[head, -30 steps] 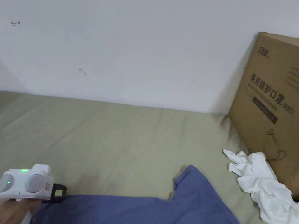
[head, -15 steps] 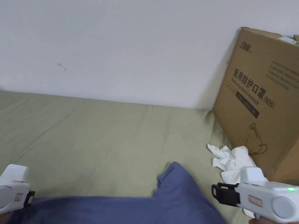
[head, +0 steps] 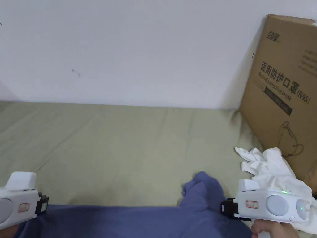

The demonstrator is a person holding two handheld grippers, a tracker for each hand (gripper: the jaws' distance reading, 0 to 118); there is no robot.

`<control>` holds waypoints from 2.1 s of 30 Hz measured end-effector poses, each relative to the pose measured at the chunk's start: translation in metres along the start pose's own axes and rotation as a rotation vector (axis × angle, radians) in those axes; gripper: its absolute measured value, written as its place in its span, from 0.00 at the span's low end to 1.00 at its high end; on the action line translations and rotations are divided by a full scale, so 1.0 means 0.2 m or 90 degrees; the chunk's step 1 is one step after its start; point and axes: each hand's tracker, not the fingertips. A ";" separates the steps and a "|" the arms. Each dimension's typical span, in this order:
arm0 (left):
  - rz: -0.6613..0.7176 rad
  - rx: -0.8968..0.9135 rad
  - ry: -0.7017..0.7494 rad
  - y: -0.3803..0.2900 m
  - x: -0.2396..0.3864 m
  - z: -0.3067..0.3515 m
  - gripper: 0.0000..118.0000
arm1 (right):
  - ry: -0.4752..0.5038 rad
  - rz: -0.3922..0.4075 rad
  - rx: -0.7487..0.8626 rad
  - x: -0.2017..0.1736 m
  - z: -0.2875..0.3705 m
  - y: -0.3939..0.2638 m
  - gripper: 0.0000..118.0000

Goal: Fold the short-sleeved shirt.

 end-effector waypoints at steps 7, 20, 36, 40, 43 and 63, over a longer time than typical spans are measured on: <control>0.039 0.010 -0.018 0.02 -0.09 0.15 0.01 | 0.104 -0.092 0.039 0.03 0.30 0.02 0.00; -0.012 0.047 -0.081 -0.17 -0.18 0.66 0.01 | 0.190 -0.059 0.025 0.04 1.01 -0.30 0.00; -0.073 -0.129 -0.035 -0.82 -0.16 0.35 0.01 | 0.041 0.072 -0.157 0.11 0.69 -0.96 0.00; -0.085 -0.122 -0.016 -0.82 -0.14 0.32 0.02 | 0.017 0.067 -0.156 0.07 0.67 -0.97 0.01; -0.124 -0.103 0.009 -0.85 -0.08 0.31 0.09 | -0.016 0.102 -0.146 0.02 0.66 -0.99 0.01; -0.012 0.412 0.001 -0.25 0.18 1.95 0.48 | -0.165 0.178 -0.049 -0.26 0.71 -1.19 0.02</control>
